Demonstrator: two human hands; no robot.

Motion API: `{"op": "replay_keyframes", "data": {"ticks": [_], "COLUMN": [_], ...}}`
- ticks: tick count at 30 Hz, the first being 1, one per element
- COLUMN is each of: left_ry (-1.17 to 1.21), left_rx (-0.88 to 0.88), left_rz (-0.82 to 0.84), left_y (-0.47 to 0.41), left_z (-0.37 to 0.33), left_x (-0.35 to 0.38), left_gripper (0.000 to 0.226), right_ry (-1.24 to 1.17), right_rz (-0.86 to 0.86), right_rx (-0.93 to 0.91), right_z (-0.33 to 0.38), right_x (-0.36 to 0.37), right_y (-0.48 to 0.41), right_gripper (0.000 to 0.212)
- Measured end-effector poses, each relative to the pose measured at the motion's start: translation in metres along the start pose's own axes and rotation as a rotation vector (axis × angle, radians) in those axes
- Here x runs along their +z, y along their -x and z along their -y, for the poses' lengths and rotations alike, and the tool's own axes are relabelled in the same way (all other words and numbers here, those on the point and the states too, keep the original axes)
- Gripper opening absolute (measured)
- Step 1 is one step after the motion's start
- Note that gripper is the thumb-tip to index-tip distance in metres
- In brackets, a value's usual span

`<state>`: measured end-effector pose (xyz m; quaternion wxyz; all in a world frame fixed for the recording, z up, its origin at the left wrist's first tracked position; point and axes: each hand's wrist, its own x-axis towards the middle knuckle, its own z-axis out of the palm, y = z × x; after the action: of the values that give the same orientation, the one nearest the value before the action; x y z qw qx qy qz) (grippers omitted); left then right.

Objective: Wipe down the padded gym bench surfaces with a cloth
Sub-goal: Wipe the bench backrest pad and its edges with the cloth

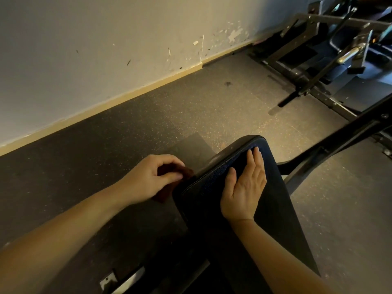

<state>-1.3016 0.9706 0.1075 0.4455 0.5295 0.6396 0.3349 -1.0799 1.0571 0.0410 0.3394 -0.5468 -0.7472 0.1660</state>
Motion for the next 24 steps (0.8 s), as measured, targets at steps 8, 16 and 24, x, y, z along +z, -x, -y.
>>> {"op": "replay_keyframes", "data": {"ticks": [8, 16, 24], "left_ry": [-0.076, 0.004, -0.079], "left_rx": [0.093, 0.014, 0.117], "left_rz": [-0.05, 0.04, 0.0], "left_y": [-0.125, -0.022, -0.138], "left_z": [-0.036, 0.011, -0.039], "left_x": [0.046, -0.004, 0.048], "left_gripper": [0.015, 0.016, 0.017], "right_ry": [0.028, 0.009, 0.022], "right_rz": [-0.003, -0.013, -0.002], "right_rx": [0.001, -0.002, 0.005], "right_z": [0.0, 0.001, -0.001], "right_x": [0.001, 0.003, 0.002], "right_y": [-0.001, -0.002, -0.001], "right_gripper": [0.064, 0.065, 0.065]}}
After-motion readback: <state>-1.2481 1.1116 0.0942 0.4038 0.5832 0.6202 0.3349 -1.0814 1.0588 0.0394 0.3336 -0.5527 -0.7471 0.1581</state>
